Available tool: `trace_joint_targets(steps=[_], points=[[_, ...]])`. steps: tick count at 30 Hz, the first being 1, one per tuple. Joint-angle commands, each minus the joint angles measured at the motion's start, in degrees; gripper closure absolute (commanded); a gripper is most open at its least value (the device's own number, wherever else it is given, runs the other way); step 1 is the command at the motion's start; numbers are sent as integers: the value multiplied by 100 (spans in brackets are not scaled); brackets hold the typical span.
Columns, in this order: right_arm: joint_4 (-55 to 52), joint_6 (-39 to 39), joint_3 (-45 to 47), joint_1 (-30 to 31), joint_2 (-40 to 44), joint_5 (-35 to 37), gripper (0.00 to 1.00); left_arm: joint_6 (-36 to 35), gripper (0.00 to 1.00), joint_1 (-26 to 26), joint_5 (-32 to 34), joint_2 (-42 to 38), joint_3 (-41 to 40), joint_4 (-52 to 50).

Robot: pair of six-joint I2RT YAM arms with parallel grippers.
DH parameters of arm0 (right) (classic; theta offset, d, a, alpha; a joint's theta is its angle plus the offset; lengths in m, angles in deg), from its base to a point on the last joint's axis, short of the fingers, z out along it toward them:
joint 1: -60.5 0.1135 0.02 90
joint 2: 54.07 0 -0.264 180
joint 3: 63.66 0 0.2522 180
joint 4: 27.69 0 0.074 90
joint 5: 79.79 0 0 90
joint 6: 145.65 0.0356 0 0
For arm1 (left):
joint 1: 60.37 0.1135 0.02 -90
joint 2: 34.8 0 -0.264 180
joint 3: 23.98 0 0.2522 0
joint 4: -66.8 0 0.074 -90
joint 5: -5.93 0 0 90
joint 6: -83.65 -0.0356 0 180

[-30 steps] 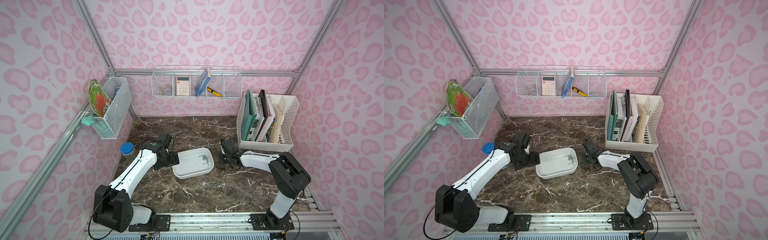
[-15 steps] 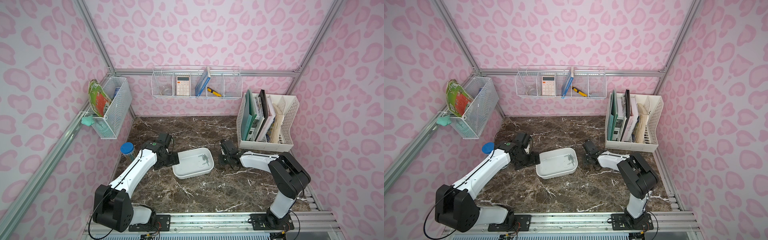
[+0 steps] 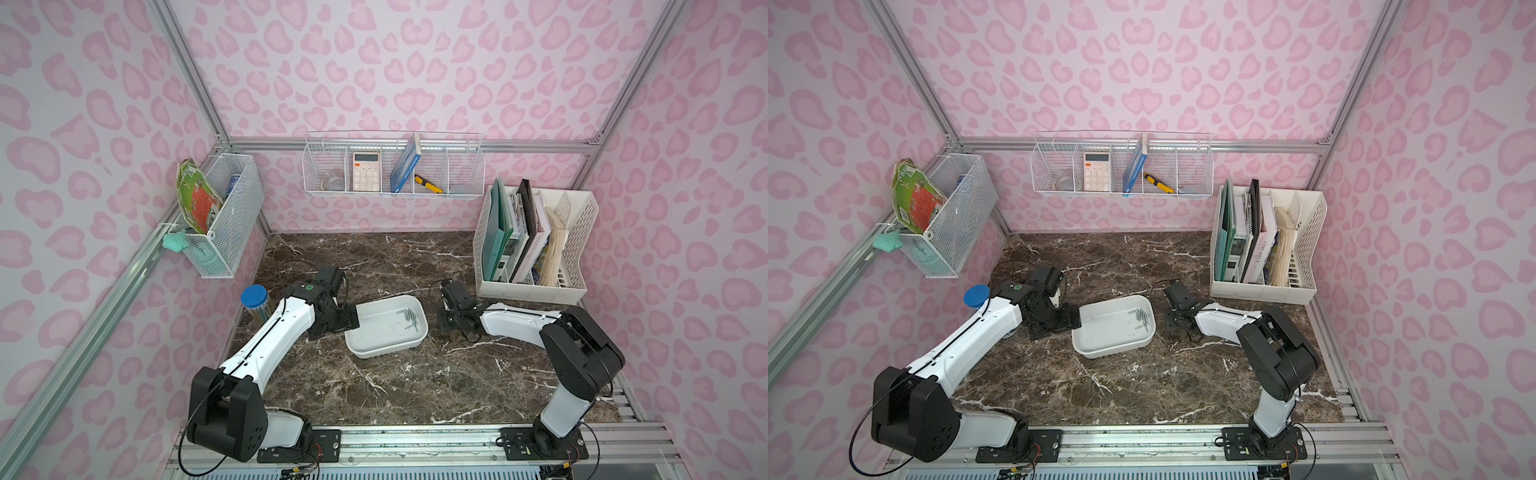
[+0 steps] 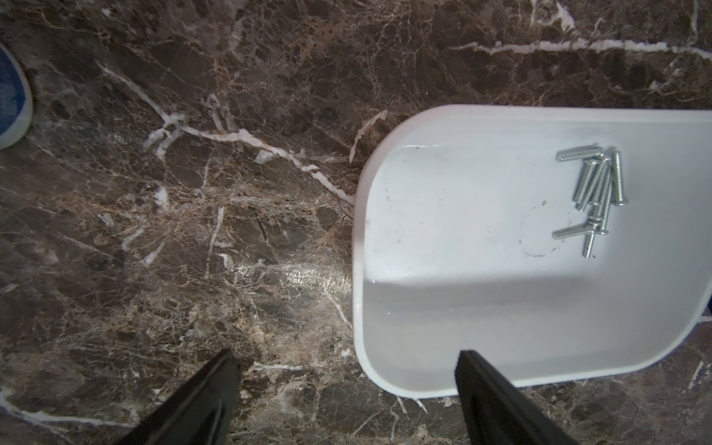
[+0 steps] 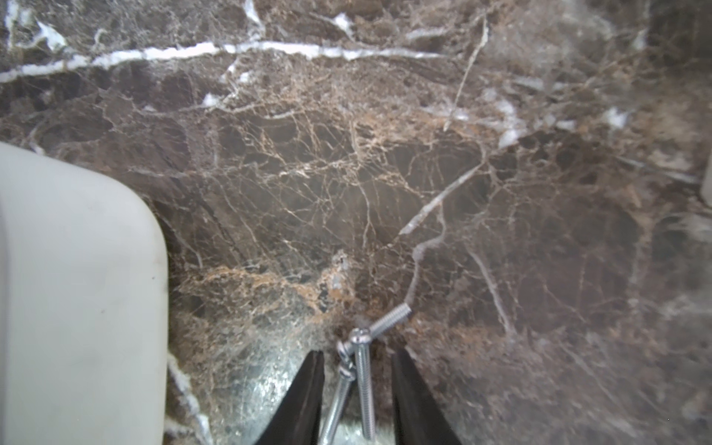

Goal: Take out the screws from the storage box
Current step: Place the screw at the center of the board.

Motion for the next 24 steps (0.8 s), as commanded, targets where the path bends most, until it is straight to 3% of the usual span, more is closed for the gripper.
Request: trace_joint_targets(steps=[1,14,24], points=[[-55,24,-11,19,47,58,65,-71,8,1,-26,23,52,-106],[-699,-428,-913,378,636,-7,61,-81,7,2,171,-55,12,-70],[-1153,-463,-2256,1087,-676,-65,64,-19,7,1,298,-91,-14,-37]])
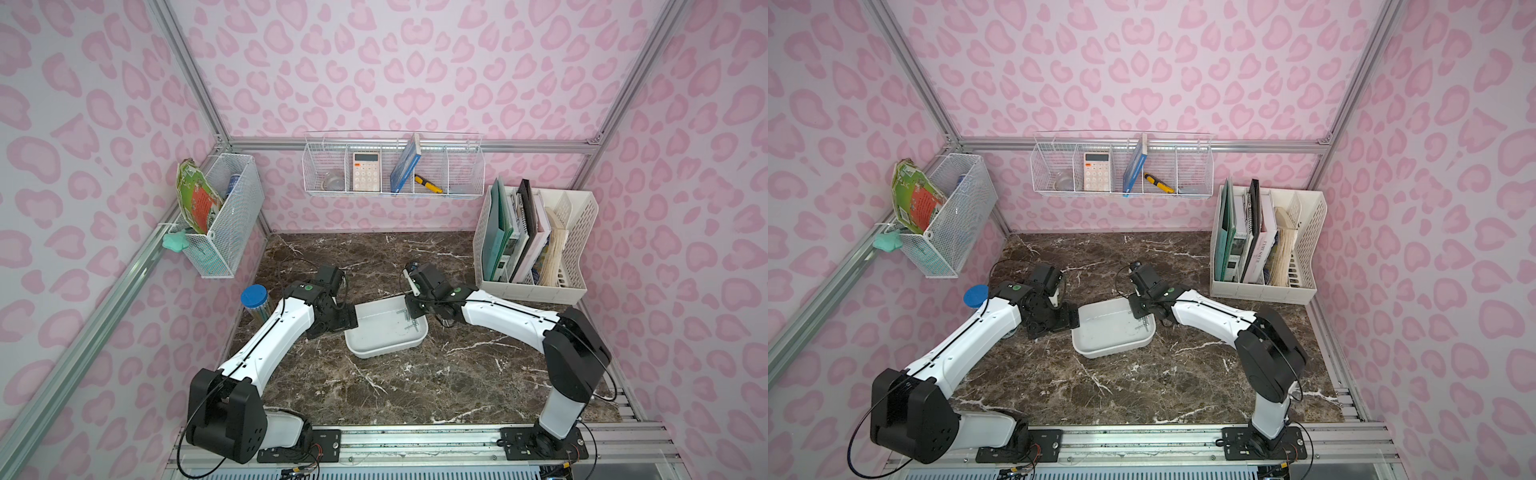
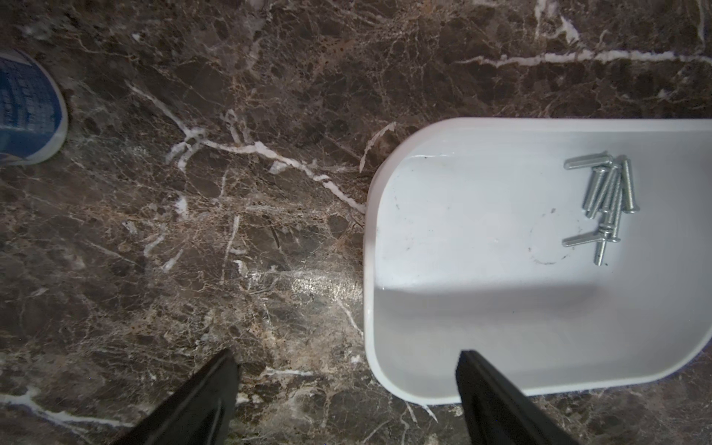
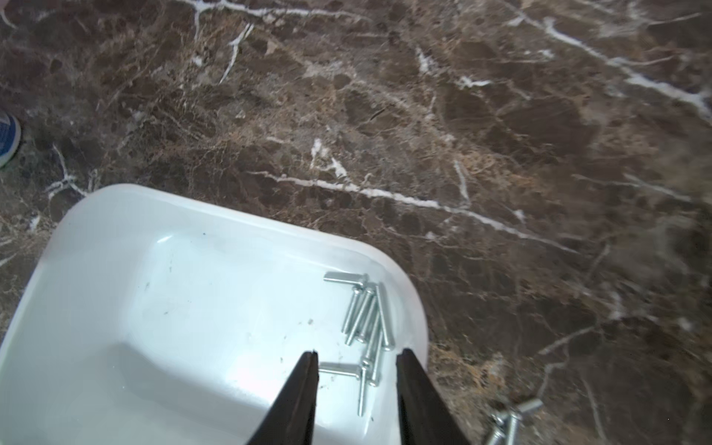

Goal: Take out the screws from the storage box
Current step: Place the screw at the center of the board, then pick up the screw from the storage box.

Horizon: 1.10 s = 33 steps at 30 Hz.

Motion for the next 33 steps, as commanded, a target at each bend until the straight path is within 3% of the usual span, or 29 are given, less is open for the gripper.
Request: trace_joint_targets(steps=[1,23,33], points=[[-198,59,-182,39,-368,42,65,62,7,2,1,-32,-23,-24],[-289,277,-523,103,-1452,381,69,78,8,-3,-179,-23,-55,29],[-486,322,-726,275,-1865,361,78,87,8,2,-96,-72,-41,-14]])
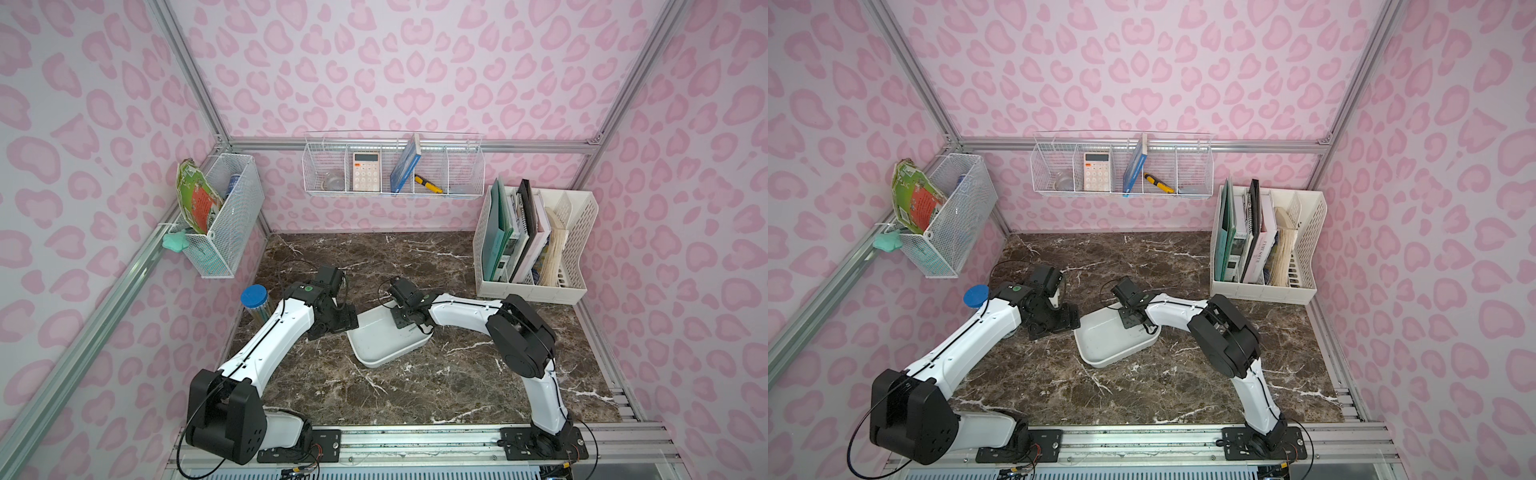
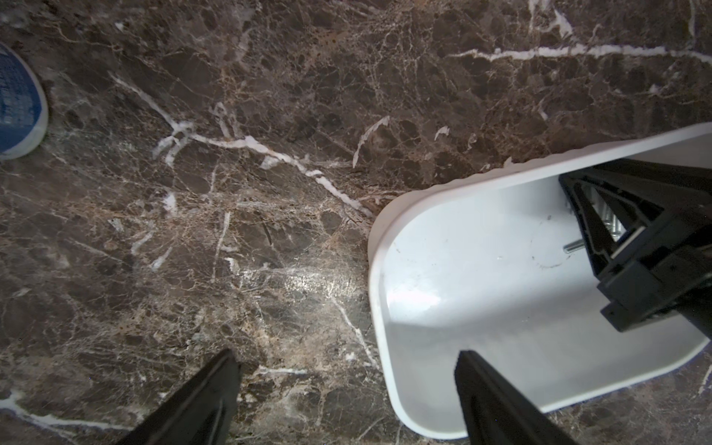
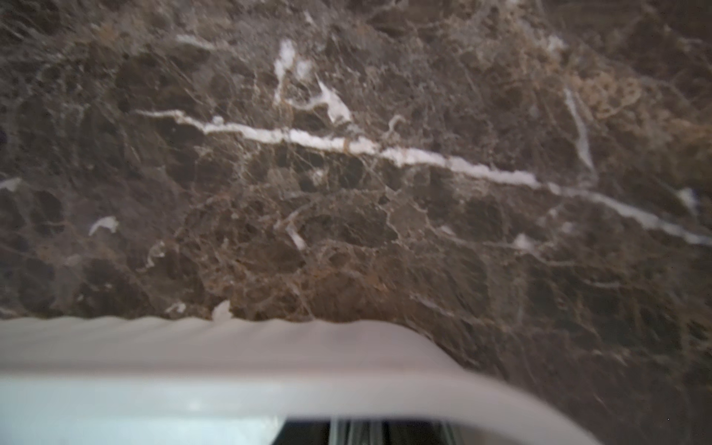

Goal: Take out the screws from the storage box
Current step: Pick up the screw from the storage box.

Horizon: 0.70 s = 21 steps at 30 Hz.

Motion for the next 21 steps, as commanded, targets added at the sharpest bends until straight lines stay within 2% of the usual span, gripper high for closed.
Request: trace_joint_targets(steps=[1,5,21], points=[[-574,84,-3,30,-149,-49,81,65,8,4,57,-59,3,-55],[-442,136,87,41,-14,-11,90,65,8,3,40,-70,3,-55],[-161,183,219,37,435,-29,98,69,8,6,18,-79,25,-87]])
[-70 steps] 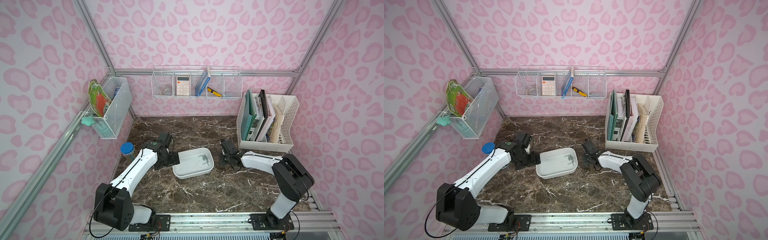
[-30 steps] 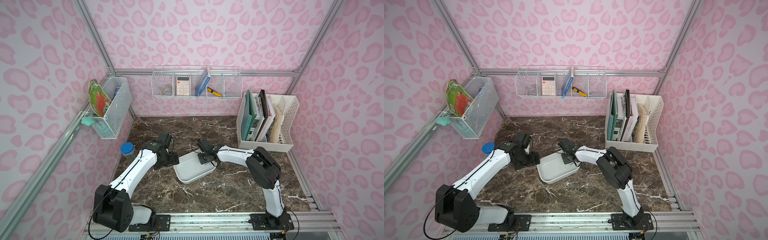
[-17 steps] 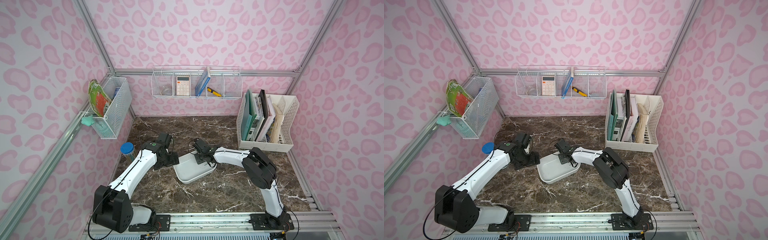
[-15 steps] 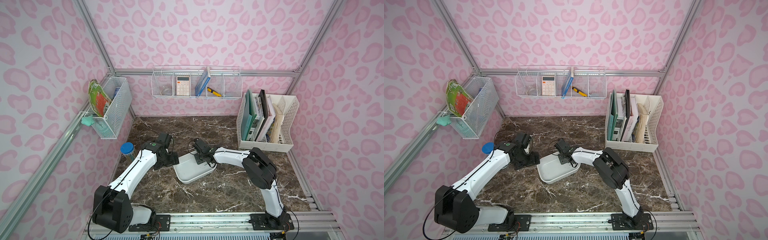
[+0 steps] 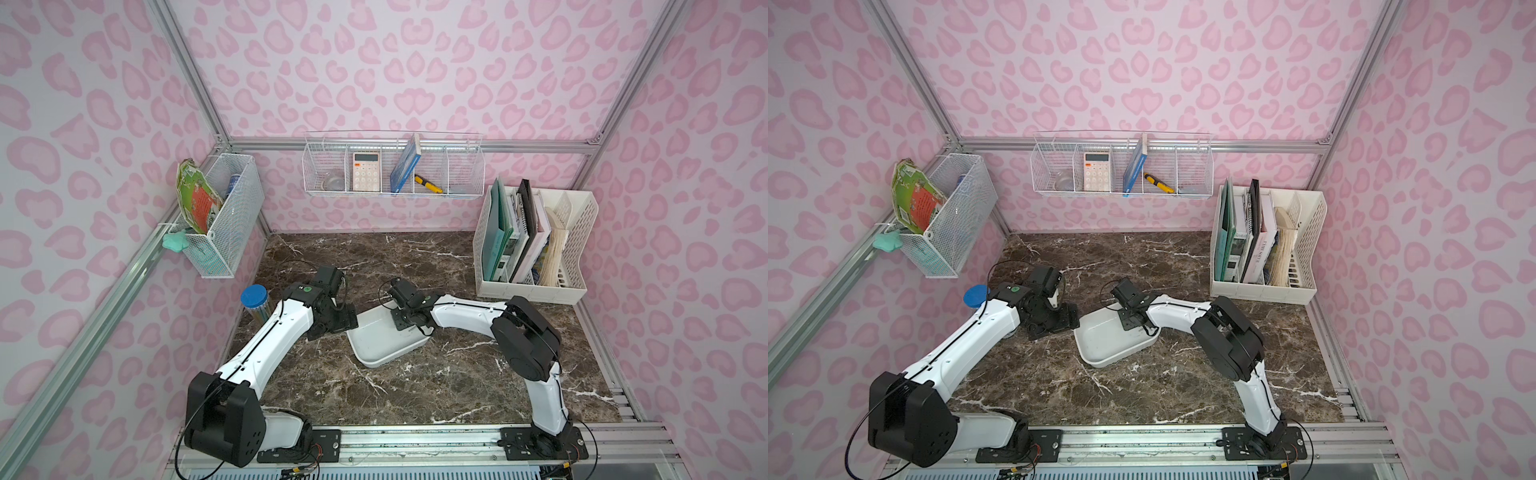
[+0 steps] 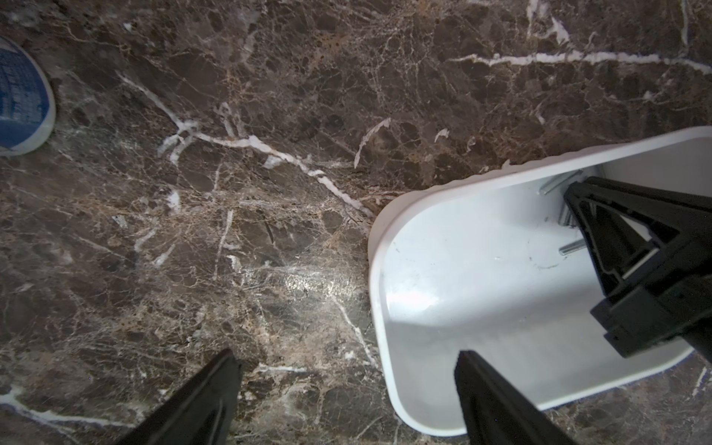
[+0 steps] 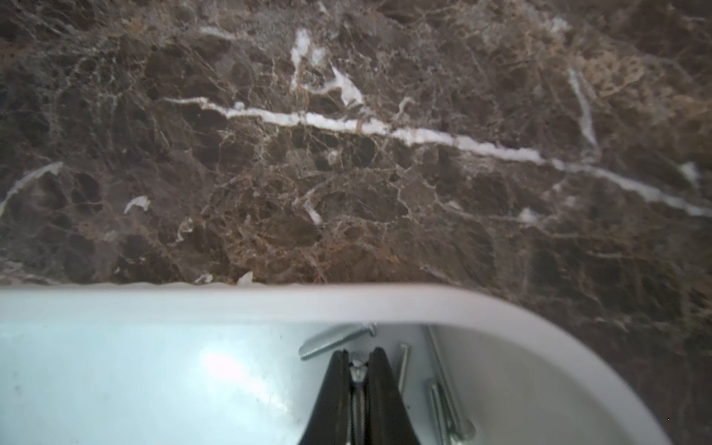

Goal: Take out the screws from the storage box
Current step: Pick up the screw from the storage box.

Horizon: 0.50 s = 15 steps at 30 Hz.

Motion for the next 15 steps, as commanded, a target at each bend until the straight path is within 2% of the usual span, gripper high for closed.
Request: trace_joint_targets(steps=[1,7,15], points=[[-47,32,27,4,118,17,99,0,8,4,-6,-13,32,-73],[6,22,53,5,325,44,100,-14,8,4,-32,-4,33,-86],[60,40,494,-131,1173,252,100,-27,8,-1,-58,33,34,-113]])
